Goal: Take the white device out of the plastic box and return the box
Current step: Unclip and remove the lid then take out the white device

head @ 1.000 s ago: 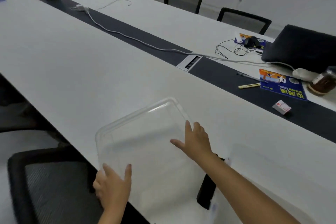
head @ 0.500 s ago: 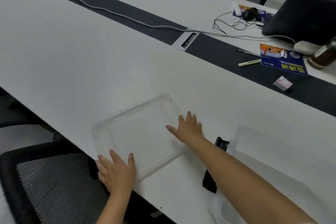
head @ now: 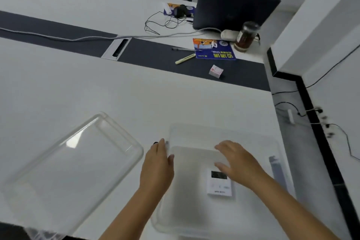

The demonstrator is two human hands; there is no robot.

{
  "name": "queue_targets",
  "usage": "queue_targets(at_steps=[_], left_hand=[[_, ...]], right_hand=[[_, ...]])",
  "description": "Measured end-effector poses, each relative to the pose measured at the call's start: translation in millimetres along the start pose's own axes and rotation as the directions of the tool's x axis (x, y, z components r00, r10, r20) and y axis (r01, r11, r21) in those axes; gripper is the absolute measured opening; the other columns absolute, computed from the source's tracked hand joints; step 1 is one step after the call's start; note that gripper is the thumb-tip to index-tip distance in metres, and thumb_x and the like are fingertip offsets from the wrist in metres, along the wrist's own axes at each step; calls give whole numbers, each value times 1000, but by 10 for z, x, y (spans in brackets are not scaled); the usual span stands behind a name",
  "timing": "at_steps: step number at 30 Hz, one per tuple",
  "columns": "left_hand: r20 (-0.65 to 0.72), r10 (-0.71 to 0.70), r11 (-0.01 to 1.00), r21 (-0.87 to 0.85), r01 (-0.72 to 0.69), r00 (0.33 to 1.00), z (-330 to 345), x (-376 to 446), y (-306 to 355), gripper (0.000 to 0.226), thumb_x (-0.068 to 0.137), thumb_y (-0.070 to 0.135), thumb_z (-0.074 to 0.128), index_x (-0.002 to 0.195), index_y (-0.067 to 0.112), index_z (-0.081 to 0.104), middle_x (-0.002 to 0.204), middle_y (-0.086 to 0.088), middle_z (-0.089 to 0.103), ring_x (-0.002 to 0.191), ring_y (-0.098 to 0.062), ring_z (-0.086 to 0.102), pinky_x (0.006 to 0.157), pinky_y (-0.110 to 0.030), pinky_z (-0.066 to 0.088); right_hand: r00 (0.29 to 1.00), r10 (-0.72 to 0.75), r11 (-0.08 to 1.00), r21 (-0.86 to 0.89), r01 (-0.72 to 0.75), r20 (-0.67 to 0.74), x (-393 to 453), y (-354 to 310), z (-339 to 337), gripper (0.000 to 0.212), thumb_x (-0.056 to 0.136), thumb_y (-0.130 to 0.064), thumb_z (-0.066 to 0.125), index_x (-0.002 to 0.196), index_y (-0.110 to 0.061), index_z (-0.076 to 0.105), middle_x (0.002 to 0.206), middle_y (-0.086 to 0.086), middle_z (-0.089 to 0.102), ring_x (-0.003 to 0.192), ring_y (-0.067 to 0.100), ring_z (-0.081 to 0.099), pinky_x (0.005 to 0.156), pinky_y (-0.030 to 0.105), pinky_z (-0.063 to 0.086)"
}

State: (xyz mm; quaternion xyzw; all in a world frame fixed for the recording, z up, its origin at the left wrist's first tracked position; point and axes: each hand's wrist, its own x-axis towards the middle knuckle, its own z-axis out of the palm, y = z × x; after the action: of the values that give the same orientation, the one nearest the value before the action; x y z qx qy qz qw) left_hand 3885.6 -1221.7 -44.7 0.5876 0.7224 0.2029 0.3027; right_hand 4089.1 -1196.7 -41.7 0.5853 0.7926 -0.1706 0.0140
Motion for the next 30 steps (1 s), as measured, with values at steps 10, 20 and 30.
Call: queue_targets(at_steps=[10,20,30], left_hand=[[-47,-21,1000,-2,21,999,92,-23,17,50,89,7,42,136,4,27,140,-14,39,126,-27,39,96,-31,34],[-190,191,976,143,-165,963,110,-130,21,55,70,40,58,112,4,54,106,-16,65,99,-28,60,78,-39,52],[38,250,739,-653,-166,967,293,-343,405,50,39,64,75,85,48,65,102,25,67,103,9,56,74,-8,49]], right_hand=[[912,8,990,-129,49,409,-54,288,561,88,70,-27,69,140,-15,17,139,12,30,124,28,31,94,38,39],[996,72,635,768,-82,46,-178,183,114,39,53,-32,78,87,-34,60,95,-13,57,87,-1,59,73,6,47],[1000,18,293,956,-30,25,-504,64,-92,30,39,-41,80,68,-35,73,99,0,64,86,-8,62,66,12,51]])
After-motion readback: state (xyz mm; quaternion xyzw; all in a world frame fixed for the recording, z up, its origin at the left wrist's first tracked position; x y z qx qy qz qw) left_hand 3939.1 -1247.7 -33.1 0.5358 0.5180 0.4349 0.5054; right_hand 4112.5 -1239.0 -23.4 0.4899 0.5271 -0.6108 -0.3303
